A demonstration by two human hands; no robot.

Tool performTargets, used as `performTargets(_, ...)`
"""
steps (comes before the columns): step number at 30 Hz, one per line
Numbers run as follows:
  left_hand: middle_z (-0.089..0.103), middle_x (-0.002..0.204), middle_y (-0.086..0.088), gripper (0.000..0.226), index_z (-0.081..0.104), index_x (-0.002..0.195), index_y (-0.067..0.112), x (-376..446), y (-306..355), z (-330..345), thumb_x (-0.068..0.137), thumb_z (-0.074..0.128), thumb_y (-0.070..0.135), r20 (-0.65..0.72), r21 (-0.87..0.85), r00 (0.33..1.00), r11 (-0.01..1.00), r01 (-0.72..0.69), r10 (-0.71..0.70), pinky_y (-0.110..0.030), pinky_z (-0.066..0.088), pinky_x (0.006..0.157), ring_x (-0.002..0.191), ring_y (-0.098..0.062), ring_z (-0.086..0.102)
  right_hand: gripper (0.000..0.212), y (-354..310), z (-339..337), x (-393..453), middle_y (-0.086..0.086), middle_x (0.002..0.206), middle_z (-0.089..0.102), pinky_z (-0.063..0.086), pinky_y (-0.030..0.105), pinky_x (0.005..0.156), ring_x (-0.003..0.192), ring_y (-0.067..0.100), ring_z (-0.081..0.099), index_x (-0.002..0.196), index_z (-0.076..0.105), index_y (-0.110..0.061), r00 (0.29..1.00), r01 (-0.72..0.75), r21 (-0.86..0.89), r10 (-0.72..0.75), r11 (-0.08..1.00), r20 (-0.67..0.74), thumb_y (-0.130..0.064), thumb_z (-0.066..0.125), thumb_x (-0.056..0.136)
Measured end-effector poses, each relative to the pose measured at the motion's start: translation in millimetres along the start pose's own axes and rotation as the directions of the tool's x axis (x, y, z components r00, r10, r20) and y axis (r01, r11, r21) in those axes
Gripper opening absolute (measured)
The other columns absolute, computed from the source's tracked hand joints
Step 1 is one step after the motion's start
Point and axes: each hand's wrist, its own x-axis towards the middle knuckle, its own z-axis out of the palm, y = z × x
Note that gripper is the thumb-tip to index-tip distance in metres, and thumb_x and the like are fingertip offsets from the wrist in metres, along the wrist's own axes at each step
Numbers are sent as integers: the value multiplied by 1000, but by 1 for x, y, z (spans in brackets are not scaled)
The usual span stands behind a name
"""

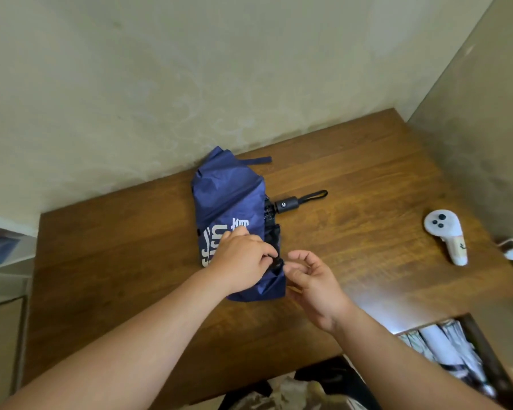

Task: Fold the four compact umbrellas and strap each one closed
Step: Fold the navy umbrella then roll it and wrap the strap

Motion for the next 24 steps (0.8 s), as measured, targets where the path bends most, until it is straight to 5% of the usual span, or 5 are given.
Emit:
performTargets(17, 71, 117, 23, 25, 73, 121, 50, 3, 2, 7, 107, 51, 48, -83, -20, 996, 999, -36, 34, -38, 35, 93, 112, -13, 48, 27, -10, -17, -1, 4, 85, 70, 52, 35, 76, 79, 18, 66, 117, 66, -7, 998, 16, 80, -11, 997, -62, 9, 61, 96)
performTargets(24, 62, 94, 21, 39, 81, 98, 42, -5, -30, 2, 103, 45, 54, -165, 184, 981, 980, -69, 100, -39, 34, 91, 104, -15, 41, 33, -5, -15, -3, 7, 90, 66, 50, 31, 75, 80, 18, 61, 108, 74, -10, 998, -4, -15, 3, 1000, -70, 15, 56, 94)
